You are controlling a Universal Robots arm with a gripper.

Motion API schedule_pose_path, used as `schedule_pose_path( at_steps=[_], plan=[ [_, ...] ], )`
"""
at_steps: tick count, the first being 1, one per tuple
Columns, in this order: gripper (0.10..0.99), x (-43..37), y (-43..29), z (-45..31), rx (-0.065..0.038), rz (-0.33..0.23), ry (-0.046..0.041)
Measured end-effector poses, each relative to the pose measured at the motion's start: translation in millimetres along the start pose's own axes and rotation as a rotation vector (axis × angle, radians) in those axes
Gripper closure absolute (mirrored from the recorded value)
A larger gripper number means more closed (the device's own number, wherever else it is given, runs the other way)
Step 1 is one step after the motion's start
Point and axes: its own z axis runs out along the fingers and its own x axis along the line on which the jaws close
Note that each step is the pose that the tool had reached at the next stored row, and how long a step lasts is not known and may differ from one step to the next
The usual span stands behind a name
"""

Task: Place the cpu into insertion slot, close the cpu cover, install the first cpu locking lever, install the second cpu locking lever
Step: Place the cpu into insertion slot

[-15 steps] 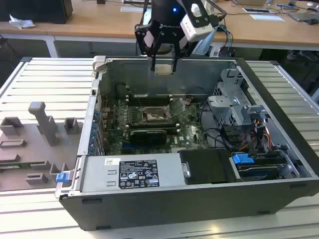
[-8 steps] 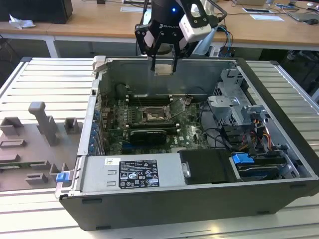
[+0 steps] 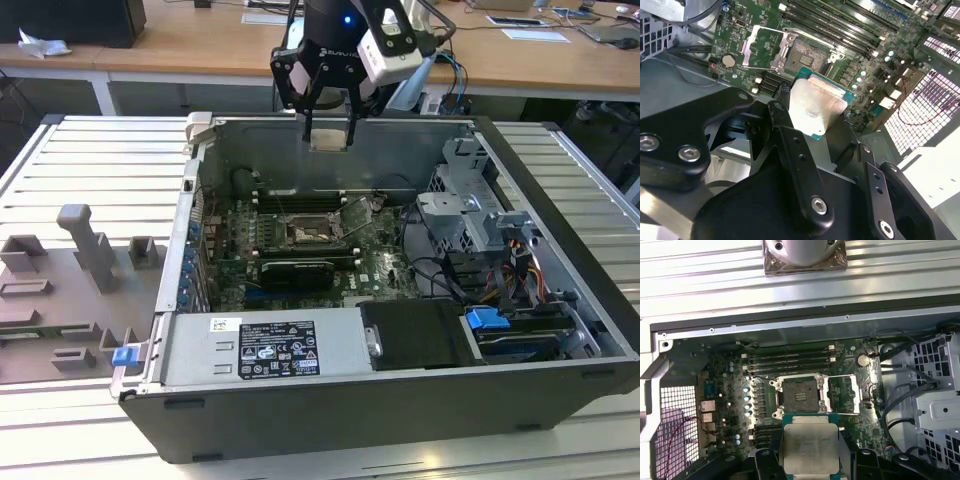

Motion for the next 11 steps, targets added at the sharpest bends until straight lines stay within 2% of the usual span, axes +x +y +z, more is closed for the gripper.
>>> schedule_pose_path(
  at_steps=[11],
  plan=[
    [0.553,0.0,0.0,0.4,-0.001,0.074,-0.0067]
  ],
)
